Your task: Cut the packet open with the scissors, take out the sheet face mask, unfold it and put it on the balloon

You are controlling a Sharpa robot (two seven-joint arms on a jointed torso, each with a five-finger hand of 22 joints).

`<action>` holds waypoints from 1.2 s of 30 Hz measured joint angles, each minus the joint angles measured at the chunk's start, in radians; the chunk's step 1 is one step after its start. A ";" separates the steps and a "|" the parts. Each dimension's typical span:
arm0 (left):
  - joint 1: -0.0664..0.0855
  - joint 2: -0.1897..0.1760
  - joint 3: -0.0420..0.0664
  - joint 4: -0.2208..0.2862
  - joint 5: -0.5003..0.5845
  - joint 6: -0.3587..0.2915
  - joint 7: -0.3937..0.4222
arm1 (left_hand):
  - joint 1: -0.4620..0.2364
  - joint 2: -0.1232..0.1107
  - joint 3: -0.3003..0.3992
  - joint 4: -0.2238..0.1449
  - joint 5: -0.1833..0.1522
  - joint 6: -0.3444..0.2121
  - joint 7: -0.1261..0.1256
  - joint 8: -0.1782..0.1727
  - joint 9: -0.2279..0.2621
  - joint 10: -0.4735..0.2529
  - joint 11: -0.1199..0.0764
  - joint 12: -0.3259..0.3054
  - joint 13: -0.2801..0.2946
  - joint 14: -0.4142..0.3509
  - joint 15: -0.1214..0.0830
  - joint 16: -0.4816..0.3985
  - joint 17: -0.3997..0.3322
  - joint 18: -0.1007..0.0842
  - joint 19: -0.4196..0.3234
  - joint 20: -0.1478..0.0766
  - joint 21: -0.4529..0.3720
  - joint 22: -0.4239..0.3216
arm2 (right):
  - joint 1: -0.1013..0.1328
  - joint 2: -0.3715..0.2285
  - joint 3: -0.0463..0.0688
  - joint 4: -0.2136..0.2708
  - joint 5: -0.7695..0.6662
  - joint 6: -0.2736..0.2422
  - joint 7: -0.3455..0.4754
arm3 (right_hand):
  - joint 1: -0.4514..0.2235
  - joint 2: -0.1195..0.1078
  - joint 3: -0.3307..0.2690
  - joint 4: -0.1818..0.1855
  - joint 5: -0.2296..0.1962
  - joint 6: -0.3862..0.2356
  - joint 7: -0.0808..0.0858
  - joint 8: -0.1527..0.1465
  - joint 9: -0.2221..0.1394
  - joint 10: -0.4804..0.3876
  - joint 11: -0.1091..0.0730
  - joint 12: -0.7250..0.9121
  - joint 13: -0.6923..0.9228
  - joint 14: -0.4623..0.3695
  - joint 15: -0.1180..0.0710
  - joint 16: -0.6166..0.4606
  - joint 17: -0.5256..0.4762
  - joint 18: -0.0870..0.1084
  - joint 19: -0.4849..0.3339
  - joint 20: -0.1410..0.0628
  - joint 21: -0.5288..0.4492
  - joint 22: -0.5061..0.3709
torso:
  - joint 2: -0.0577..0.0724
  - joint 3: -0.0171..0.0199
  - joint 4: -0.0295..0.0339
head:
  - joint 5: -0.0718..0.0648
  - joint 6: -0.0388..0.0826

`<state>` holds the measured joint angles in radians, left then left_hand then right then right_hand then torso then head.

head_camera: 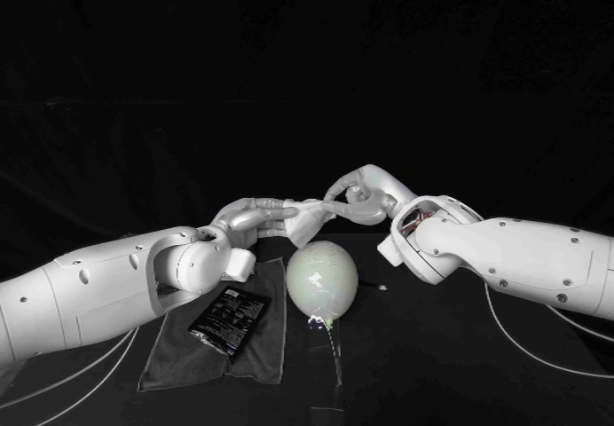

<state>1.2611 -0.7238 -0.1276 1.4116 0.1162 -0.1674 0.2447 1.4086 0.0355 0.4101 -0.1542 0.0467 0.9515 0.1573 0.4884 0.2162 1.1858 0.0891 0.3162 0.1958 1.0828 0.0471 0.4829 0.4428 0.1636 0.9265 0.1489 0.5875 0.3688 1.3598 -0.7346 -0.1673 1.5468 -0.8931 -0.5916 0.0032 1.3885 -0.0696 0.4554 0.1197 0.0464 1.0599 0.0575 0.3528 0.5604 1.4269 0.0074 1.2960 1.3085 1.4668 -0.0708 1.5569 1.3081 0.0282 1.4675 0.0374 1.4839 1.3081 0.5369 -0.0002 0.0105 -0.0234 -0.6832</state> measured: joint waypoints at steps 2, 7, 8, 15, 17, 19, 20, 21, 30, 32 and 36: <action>0.000 0.000 0.000 0.000 0.000 0.000 0.000 | -0.001 0.001 0.001 0.001 0.000 -0.004 0.003 0.001 0.000 0.000 0.000 0.001 0.000 -0.002 0.002 0.004 0.001 -0.001 0.000 0.000 0.000 0.000 | 0.000 0.001 0.000 -0.002 0.000 0.000 0.000 | 0.000 0.000 0.000 0.000 0.000 0.000 0.000 0.000 0.000 0.000 0.000 0.000 0.000 0.000 0.000 0.000 0.000 0.000 0.000 0.000 0.000 0.000 | 0.000 0.0000 -0.0001 | 0.000 0.000; 0.000 0.001 0.000 0.000 0.000 0.001 0.000 | -0.004 0.004 0.004 0.004 0.000 -0.005 0.002 0.001 0.000 -0.005 0.002 0.001 0.000 -0.004 0.003 0.004 0.002 -0.002 -0.003 0.003 0.000 0.000 | 0.000 0.007 0.000 -0.009 0.005 0.000 0.000 | 0.000 0.000 0.008 0.007 0.000 -0.011 -0.004 0.006 0.000 0.000 0.000 -0.024 0.000 0.000 0.000 -0.010 0.000 0.000 0.000 0.000 -0.030 0.000 | 0.000 0.0000 -0.0002 | 0.001 -0.001; 0.000 0.001 0.000 0.001 0.000 0.001 0.000 | -0.004 0.004 0.004 0.004 0.000 -0.005 0.002 0.001 0.000 -0.005 0.002 0.001 0.000 -0.004 0.003 0.004 0.002 -0.002 -0.003 0.003 0.000 0.000 | 0.000 0.008 0.000 -0.011 0.008 0.000 0.000 | 0.000 0.000 0.011 0.006 0.000 -0.026 0.000 0.011 0.003 0.000 0.000 -0.038 0.005 0.000 0.000 -0.018 0.000 0.000 0.000 0.000 -0.047 0.000 | 0.000 0.0000 -0.0003 | 0.001 -0.001; 0.000 0.001 0.000 0.000 0.000 -0.002 0.003 | -0.012 0.004 0.013 0.012 0.000 -0.015 0.000 0.014 0.000 -0.025 0.004 0.005 0.000 -0.034 0.008 0.008 0.007 -0.002 -0.030 0.011 0.000 0.000 | 0.001 0.004 0.000 -0.020 0.043 -0.007 0.012 | -0.076 -0.049 -0.035 0.058 0.005 -0.161 0.064 -0.079 0.004 -0.112 0.027 -0.334 -0.132 -0.001 0.037 -0.125 -0.001 0.030 -0.055 0.020 -0.235 0.000 | -0.001 0.0000 -0.0003 | 0.001 -0.001; 0.000 0.000 0.000 0.000 0.000 -0.005 0.005 | -0.021 0.003 0.018 0.018 0.000 -0.020 0.002 0.015 0.021 -0.028 0.004 0.006 0.000 -0.044 0.013 0.008 0.009 -0.002 -0.037 0.015 -0.001 -0.002 | 0.001 -0.002 0.000 -0.020 0.053 -0.012 0.018 | -0.086 -0.060 -0.049 0.060 0.005 -0.182 0.078 -0.101 -0.009 -0.140 0.042 -0.375 -0.155 -0.001 0.050 -0.148 -0.001 0.033 -0.075 0.033 -0.272 -0.001 | -0.001 0.0000 -0.0003 | 0.001 0.000; 0.000 0.000 -0.001 0.000 0.000 -0.010 0.007 | -0.023 0.005 0.018 0.018 0.000 -0.020 0.002 0.015 0.021 -0.028 0.004 0.006 0.000 -0.045 0.012 0.008 0.011 -0.002 -0.037 0.015 -0.004 -0.003 | 0.001 -0.012 0.000 -0.018 0.061 -0.017 0.025 | -0.081 -0.070 -0.054 0.060 0.005 -0.186 0.083 -0.111 -0.017 -0.157 0.050 -0.401 -0.172 -0.002 0.052 -0.161 -0.001 0.033 -0.084 0.042 -0.294 -0.001 | -0.001 0.0000 -0.0003 | 0.002 0.001; 0.000 0.000 -0.001 0.000 0.000 -0.012 0.008 | -0.024 0.005 0.018 0.018 0.000 -0.020 0.002 0.015 0.021 -0.028 0.004 0.006 0.000 -0.045 0.012 0.008 0.011 -0.002 -0.037 0.015 -0.004 -0.003 | 0.001 -0.016 0.000 -0.016 0.064 -0.020 0.027 | -0.079 -0.072 -0.054 0.060 0.005 -0.187 0.083 -0.114 -0.018 -0.159 0.052 -0.406 -0.175 -0.002 0.052 -0.161 -0.001 0.034 -0.086 0.043 -0.299 -0.001 | -0.001 0.0000 -0.0003 | 0.002 0.002; 0.000 0.000 -0.001 0.001 0.000 -0.014 0.009 | -0.024 0.005 0.019 0.019 0.000 -0.021 0.000 0.015 0.022 -0.030 0.006 0.006 0.000 -0.047 0.014 0.008 0.011 -0.002 -0.039 0.018 -0.004 -0.004 | 0.001 -0.020 0.000 -0.015 0.066 -0.022 0.030 | -0.077 -0.074 -0.054 0.060 0.005 -0.187 0.083 -0.117 -0.020 -0.166 0.052 -0.411 -0.178 -0.002 0.052 -0.161 -0.001 0.034 -0.089 0.043 -0.303 -0.001 | -0.001 0.0000 -0.0003 | 0.002 0.002; -0.001 -0.001 -0.001 0.005 0.000 -0.036 0.020 | -0.030 0.007 0.032 0.032 0.000 -0.032 0.000 0.022 0.042 -0.042 0.011 -0.003 -0.008 -0.074 0.019 0.008 0.012 -0.002 -0.064 0.028 -0.017 -0.013 | 0.001 -0.067 0.000 0.025 0.038 -0.041 0.047 | -0.061 -0.083 -0.058 0.056 0.005 -0.165 0.090 -0.127 -0.031 -0.196 0.054 -0.441 -0.205 -0.002 0.059 -0.180 0.000 0.049 -0.111 0.054 -0.346 0.000 | -0.001 0.0006 -0.0009 | 0.005 0.003; -0.001 -0.001 -0.001 0.007 0.000 -0.042 0.022 | -0.031 0.005 0.035 0.034 0.000 -0.032 0.000 0.022 0.042 -0.042 0.011 -0.009 -0.011 -0.082 0.021 0.008 0.012 -0.002 -0.065 0.029 -0.023 -0.014 | 0.001 -0.073 0.000 0.039 0.007 -0.044 0.046 | -0.055 -0.079 -0.058 0.056 0.005 -0.151 0.084 -0.127 -0.033 -0.198 0.052 -0.441 -0.205 -0.002 0.059 -0.180 0.000 0.049 -0.111 0.054 -0.346 0.000 | 0.000 0.0007 -0.0010 | 0.004 0.004; -0.001 -0.001 -0.001 0.011 0.000 -0.055 0.027 | -0.031 0.005 0.043 0.034 0.000 -0.038 0.005 0.022 0.043 -0.050 0.011 -0.014 -0.014 -0.086 0.025 0.008 0.011 -0.002 -0.069 0.033 -0.023 -0.015 | -0.011 -0.075 0.000 0.075 -0.067 -0.049 0.038 | -0.045 -0.069 -0.054 0.052 0.005 -0.142 0.082 -0.127 -0.038 -0.198 0.052 -0.439 -0.206 -0.002 0.059 -0.180 0.000 0.049 -0.111 0.054 -0.343 0.000 | 0.000 0.0006 -0.0013 | 0.003 0.005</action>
<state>1.2606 -0.7248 -0.1282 1.4226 0.1162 -0.2227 0.2719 1.3773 0.0403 0.4531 -0.1199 0.0463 0.9137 0.1622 0.5106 0.2592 1.1361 0.1003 0.3023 0.1817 0.9968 0.0718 0.4906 0.4542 0.1612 0.8574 0.1823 0.5643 0.3533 1.3483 -0.8099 -0.1672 1.6223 -0.9605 -0.6403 0.0409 1.3438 -0.1382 0.4010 0.1714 0.0516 0.9182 0.1393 0.2259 0.5223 1.2287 0.0592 0.8565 1.1028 1.4646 -0.0123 1.3769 1.3081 0.0773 1.3569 0.0915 1.1409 1.3080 0.5366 0.0004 0.0092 -0.0199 -0.6780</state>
